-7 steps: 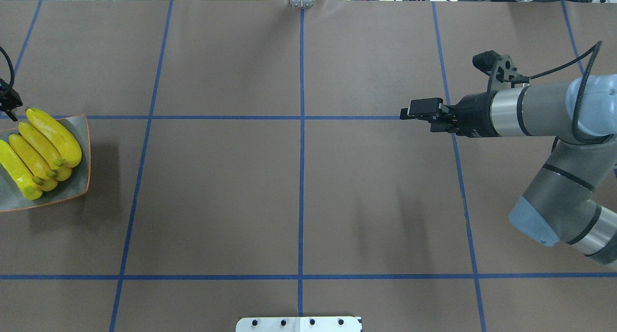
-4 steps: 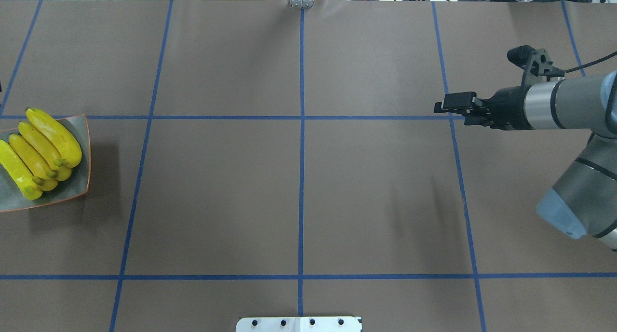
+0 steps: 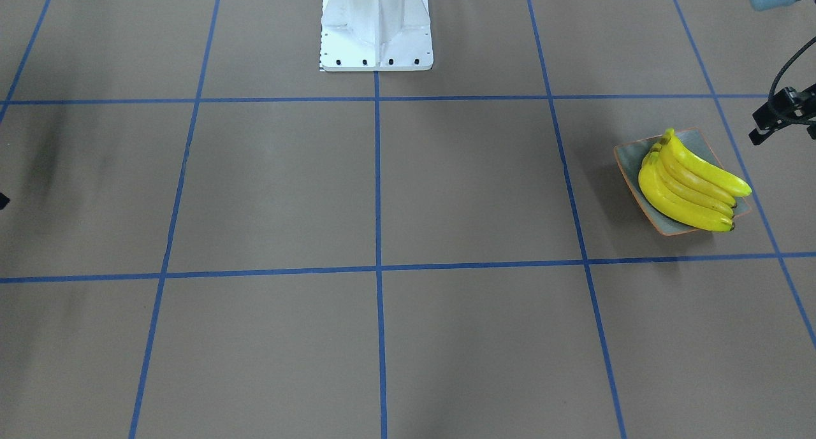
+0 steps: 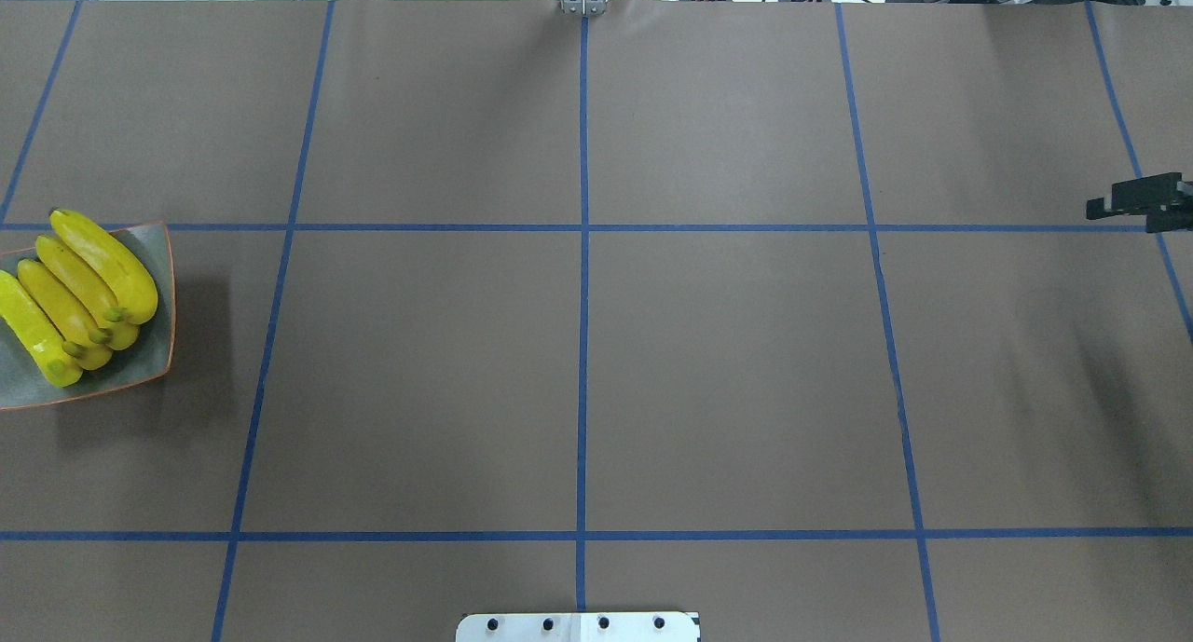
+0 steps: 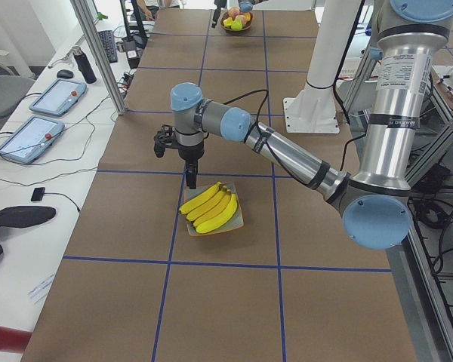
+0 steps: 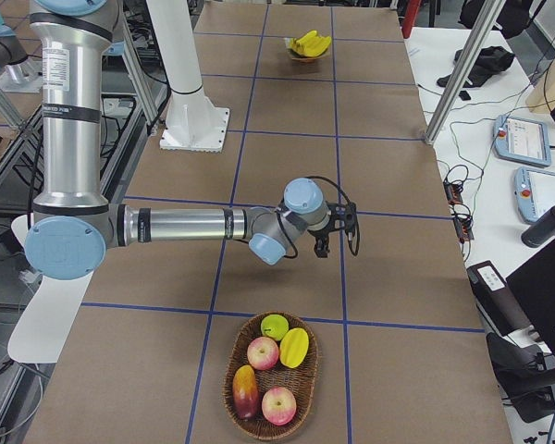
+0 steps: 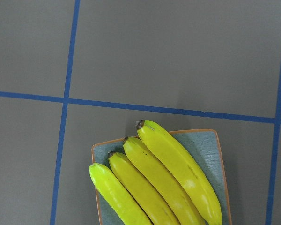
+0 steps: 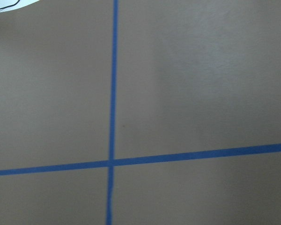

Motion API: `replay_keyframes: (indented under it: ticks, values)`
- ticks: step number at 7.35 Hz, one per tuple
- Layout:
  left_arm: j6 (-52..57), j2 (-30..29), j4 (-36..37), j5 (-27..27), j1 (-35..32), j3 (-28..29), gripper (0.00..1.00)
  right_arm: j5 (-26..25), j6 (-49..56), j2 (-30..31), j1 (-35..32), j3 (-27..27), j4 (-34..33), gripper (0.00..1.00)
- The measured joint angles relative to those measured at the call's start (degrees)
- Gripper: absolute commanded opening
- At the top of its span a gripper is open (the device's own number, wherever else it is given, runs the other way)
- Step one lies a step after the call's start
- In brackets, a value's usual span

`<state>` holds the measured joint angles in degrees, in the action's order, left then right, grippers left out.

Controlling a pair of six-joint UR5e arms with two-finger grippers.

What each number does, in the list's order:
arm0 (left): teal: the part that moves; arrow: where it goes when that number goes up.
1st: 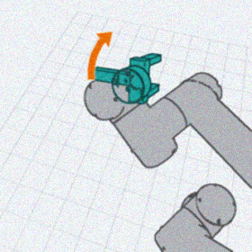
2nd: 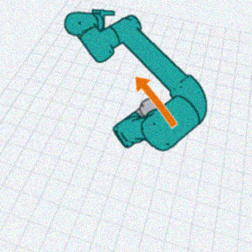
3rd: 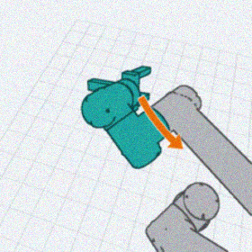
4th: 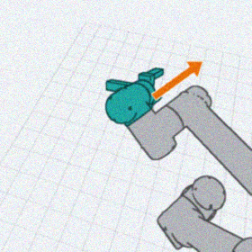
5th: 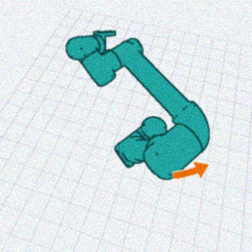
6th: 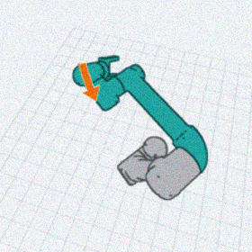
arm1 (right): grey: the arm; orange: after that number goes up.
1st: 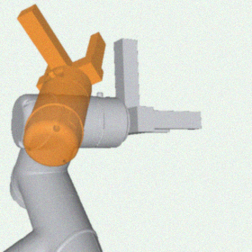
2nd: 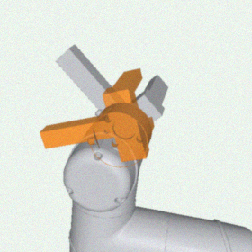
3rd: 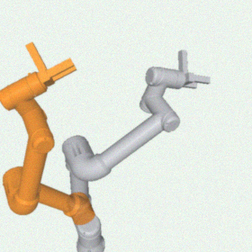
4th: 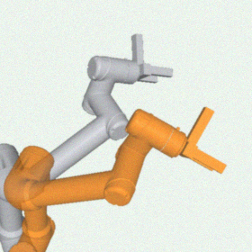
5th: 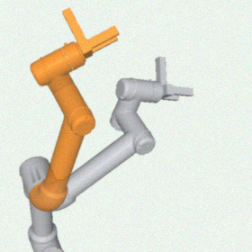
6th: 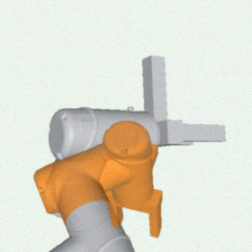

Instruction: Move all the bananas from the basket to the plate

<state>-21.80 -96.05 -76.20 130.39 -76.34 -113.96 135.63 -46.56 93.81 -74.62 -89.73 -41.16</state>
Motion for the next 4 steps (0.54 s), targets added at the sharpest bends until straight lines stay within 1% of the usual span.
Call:
replay_keyframes:
  ticks: [1, 2, 4]
  values:
    - [2.88, 0.27, -0.23, 0.75, -0.72, 0.43, 1.0, 2.42, 6.53, -0.18, -3.41, 2.26, -2.85, 1.0]
    - [5.64, 0.45, -0.31, 1.08, -1.54, 1.21, 1.0, 3.54, 13.37, -1.01, -6.17, 3.21, -7.86, 1.0]
    - [11.67, 0.64, -0.38, 1.25, -3.85, 4.47, 1.0, 3.84, 27.02, -4.52, -10.6, 3.22, -21.65, 1.0]
